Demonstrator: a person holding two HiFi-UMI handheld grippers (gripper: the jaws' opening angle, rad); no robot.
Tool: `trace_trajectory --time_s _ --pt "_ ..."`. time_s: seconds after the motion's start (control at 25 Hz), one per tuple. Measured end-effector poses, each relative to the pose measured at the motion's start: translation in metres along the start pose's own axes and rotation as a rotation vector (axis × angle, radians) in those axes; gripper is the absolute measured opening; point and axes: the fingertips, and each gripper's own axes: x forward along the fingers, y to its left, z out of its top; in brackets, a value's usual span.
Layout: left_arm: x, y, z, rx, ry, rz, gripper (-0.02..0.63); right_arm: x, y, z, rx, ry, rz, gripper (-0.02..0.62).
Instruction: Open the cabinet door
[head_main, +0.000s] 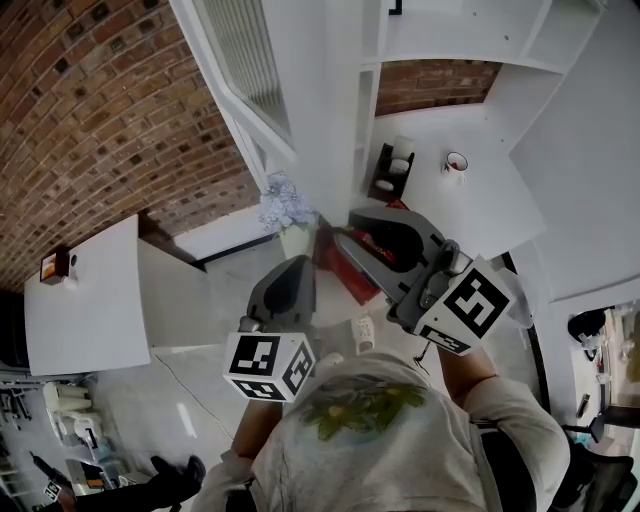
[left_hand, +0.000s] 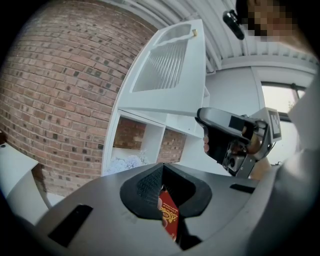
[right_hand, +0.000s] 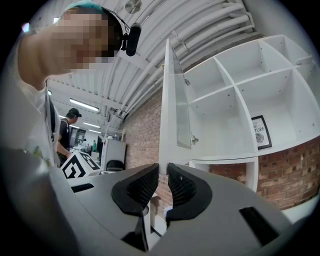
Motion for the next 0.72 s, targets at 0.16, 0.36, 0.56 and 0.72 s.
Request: trace_trajectory --time_s 0.16,0.36,0.56,0.72 --pt "-0.007 0.001 0.0 -0.002 -0.003 0.013 0.011 0.002 0.005 0.0 0.004 0.002 0.01 0.071" --pt "-0.014 0.003 -0.001 -0.014 -0.009 0.027 0.011 0.006 0.012 0.0 0.002 -0.006 0.031 0.071" --pt "-0.02 0.005 -0.001 -0.021 -0.009 0.041 0.011 0.011 0.02 0.001 0.006 -0.012 0.05 0.071" --pt "-0.026 0.01 -0.003 -0.021 -0.003 0.055 0.011 0.015 0.025 0.001 0.005 -0.024 0.058 0.071"
